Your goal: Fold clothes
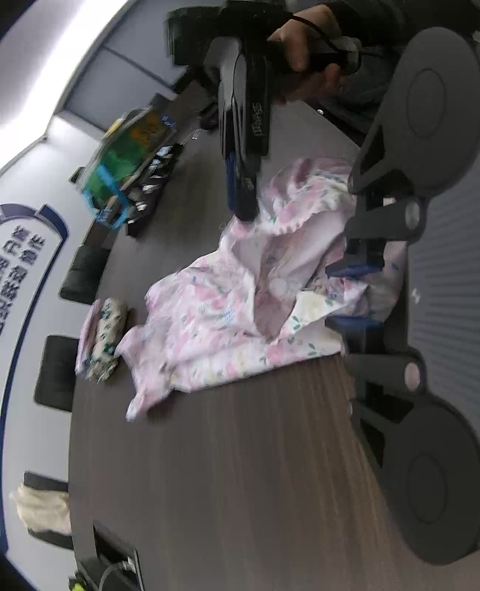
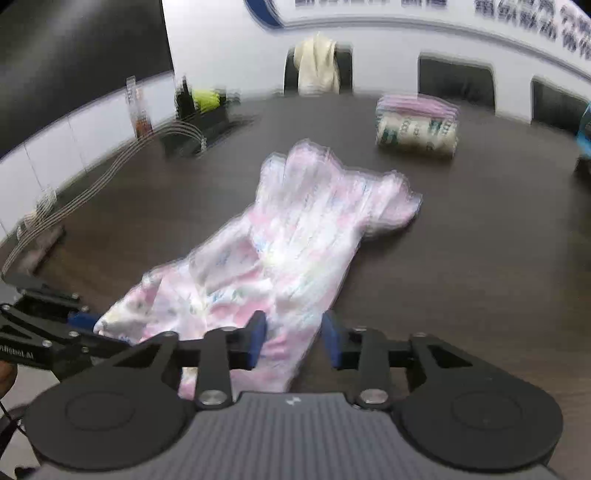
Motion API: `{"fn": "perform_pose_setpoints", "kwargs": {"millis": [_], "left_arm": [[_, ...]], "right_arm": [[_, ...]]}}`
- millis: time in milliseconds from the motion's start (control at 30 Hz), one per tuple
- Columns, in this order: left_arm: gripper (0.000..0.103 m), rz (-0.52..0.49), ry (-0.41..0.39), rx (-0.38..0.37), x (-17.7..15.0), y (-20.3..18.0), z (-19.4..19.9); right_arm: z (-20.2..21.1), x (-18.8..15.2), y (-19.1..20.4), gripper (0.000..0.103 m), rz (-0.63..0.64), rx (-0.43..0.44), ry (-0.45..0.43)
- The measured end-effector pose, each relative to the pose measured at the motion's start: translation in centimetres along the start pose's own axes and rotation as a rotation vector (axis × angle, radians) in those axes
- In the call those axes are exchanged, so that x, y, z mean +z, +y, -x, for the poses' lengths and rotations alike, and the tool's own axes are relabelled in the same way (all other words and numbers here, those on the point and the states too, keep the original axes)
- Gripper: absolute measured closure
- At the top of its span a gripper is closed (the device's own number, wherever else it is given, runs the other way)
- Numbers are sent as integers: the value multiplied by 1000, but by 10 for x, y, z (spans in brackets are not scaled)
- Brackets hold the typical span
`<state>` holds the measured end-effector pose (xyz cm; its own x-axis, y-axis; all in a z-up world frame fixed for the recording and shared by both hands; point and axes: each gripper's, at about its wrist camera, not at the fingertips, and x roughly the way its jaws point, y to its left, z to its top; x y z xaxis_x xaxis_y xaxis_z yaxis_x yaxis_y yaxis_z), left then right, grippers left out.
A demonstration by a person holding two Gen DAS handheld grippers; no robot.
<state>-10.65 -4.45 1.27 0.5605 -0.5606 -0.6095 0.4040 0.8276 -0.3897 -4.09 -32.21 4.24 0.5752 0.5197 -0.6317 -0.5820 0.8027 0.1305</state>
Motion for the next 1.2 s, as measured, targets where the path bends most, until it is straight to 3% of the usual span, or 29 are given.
{"fn": "perform_pose_setpoints", "kwargs": {"millis": [133,200,267,300,367,400,467,533,567,600,633,700,767,800,1000,1100,1167,1200], "left_arm": [[67,-26,-86,-117,1,4,11],[58,-45,-79,-166,6,-1,-1],[58,-79,-45,-150,11,-11,-20],[60,-90,-18,-123,13,-15,-29],[76,-87,17,-69,13,-14,-37],[90,-90,23,-59,11,-12,-36],[88,-71,11,-55,5,-6,-32],[87,-46,-24,-66,1,1,-21],[86,-46,-42,-74,-2,4,-13],[77,-47,-61,-82,-4,6,-5],[61,-56,-78,-96,-6,9,4],[49,-93,-104,-133,-10,10,17],[49,-136,-96,-186,-14,7,18],[47,-161,-80,-205,-14,2,13],[43,-322,9,-154,-12,-21,-21],[43,-337,7,-144,-13,-20,-24],[43,-360,-7,-117,-13,-22,-23],[42,-382,-24,-99,-14,-24,-21]], "right_arm": [[22,-6,15,67,38,113,-61],[19,-13,29,67,49,165,-50],[8,-19,38,66,51,169,-31],[3,-22,41,66,47,166,-22],[-6,-28,44,72,26,150,-5],[-10,-32,47,76,28,114,-3],[-16,-36,50,79,37,36,-12],[-17,-38,51,79,23,22,-25],[-13,-38,51,78,29,27,-41],[-4,-38,50,77,41,41,-75],[8,-41,48,74,56,67,-117],[32,-46,43,66,100,137,-175],[47,-53,45,50,165,205,-177],[52,-57,47,47,205,239,-159],[31,-74,66,46,452,239,-56],[19,-71,66,52,500,242,-21],[13,-66,63,78,505,258,-8],[10,-62,60,82,496,272,-5]]}}
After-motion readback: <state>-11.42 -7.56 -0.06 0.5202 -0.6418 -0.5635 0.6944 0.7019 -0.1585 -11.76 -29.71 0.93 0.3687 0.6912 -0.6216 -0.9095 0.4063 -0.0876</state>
